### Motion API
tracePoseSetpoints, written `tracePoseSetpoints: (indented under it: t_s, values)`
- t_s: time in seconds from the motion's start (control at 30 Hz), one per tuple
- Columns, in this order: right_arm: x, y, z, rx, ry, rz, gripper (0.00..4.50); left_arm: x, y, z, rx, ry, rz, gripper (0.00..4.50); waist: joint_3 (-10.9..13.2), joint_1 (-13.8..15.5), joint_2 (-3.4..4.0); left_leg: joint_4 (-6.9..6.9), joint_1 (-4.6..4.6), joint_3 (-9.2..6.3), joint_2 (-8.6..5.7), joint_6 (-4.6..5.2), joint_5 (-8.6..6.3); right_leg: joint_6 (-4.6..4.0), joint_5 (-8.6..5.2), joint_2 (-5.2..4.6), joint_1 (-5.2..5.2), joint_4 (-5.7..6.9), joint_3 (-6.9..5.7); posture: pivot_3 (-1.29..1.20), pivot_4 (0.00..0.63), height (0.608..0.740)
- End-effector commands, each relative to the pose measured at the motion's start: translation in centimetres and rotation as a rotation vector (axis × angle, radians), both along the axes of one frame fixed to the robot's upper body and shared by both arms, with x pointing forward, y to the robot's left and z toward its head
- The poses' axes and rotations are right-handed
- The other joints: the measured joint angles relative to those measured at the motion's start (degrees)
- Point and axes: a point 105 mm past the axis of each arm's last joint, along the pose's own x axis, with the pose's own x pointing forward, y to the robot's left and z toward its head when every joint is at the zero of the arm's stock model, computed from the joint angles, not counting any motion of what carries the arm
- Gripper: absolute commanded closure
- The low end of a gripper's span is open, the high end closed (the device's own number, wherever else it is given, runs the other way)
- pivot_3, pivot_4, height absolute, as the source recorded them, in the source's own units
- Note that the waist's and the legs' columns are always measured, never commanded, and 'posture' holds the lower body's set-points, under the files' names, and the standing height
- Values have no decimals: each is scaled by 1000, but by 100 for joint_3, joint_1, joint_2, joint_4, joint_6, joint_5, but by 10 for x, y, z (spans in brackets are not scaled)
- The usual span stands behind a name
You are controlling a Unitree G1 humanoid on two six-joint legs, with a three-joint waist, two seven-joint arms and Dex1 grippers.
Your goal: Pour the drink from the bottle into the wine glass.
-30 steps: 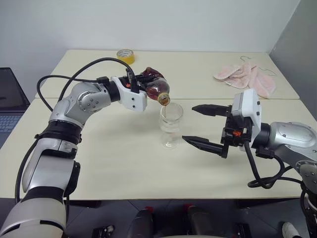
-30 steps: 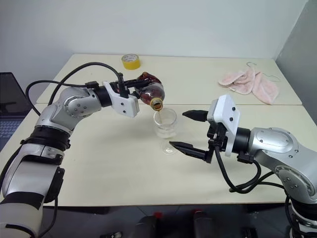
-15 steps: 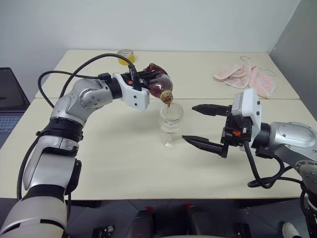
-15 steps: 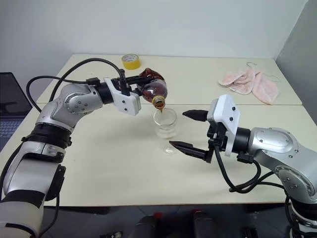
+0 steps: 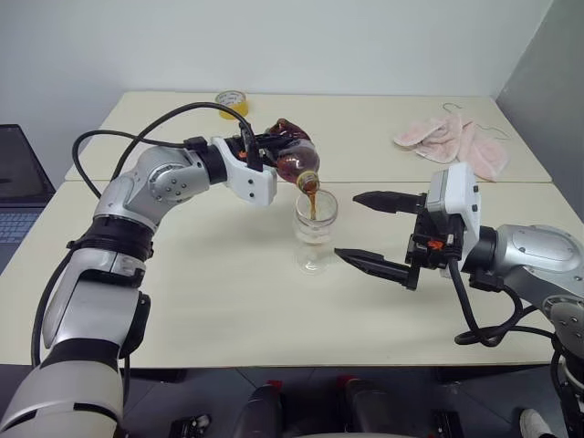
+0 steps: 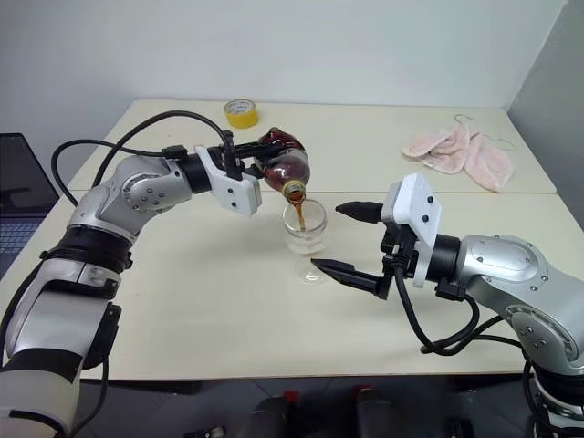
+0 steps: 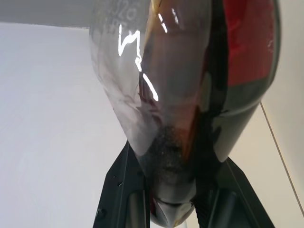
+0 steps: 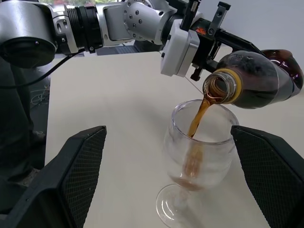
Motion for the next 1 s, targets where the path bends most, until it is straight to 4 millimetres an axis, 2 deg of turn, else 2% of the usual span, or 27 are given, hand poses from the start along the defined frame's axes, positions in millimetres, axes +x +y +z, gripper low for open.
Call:
tracePoseSetpoints:
  t_s: [0.03,1.0]
  values:
    - [-7,4,7,12,-44,24,0,-4,-2,27,-27,-87,-25,3745,0,0,0,0,0,0,0,0,0,0,0,0,0,0,0,0,150,740]
    - [-5,3,3,4,-40,10,0,-3,-1,25,-35,-84,-18,3753,0,0,0,0,0,1,0,0,0,0,0,0,0,1,0,0,150,740]
